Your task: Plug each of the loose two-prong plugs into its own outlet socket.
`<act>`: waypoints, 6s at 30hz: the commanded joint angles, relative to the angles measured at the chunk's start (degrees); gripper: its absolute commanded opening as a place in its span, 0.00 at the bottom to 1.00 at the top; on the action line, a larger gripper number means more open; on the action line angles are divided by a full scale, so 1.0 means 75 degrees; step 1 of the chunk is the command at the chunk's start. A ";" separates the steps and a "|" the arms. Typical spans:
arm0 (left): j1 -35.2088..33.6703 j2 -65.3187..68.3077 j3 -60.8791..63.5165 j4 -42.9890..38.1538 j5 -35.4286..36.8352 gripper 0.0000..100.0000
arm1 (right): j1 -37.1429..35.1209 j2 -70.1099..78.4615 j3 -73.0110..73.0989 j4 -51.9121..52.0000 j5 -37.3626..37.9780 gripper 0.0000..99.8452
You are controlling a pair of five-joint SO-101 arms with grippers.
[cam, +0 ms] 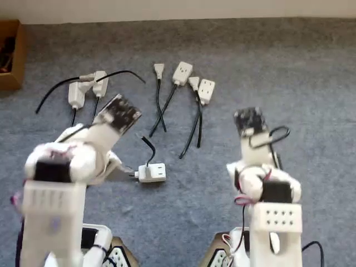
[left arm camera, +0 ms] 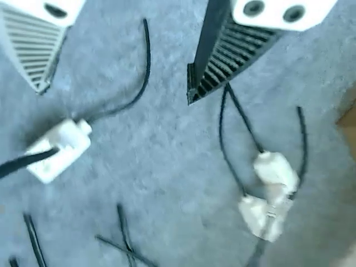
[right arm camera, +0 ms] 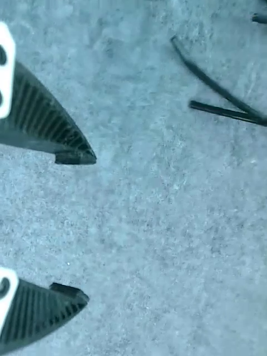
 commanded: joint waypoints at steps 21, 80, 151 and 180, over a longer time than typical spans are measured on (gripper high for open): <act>0.2151 0.4155 0.1424 -0.4044 -0.1629 0.37 | 0.0158 -0.4355 0.4167 -0.0486 0.0574 0.33; -0.3276 1.2560 -1.2103 -0.1793 0.1582 0.19 | 0.0111 -0.5128 0.4589 -0.0240 0.0621 0.33; -0.3124 1.1856 -1.0719 -0.1137 0.1008 0.35 | -0.0252 -0.5140 0.4601 -0.0229 0.0621 0.33; 0.1741 1.3615 -1.2478 -0.2274 0.1829 0.29 | -0.0252 -0.5140 0.4601 -0.0217 0.0621 0.33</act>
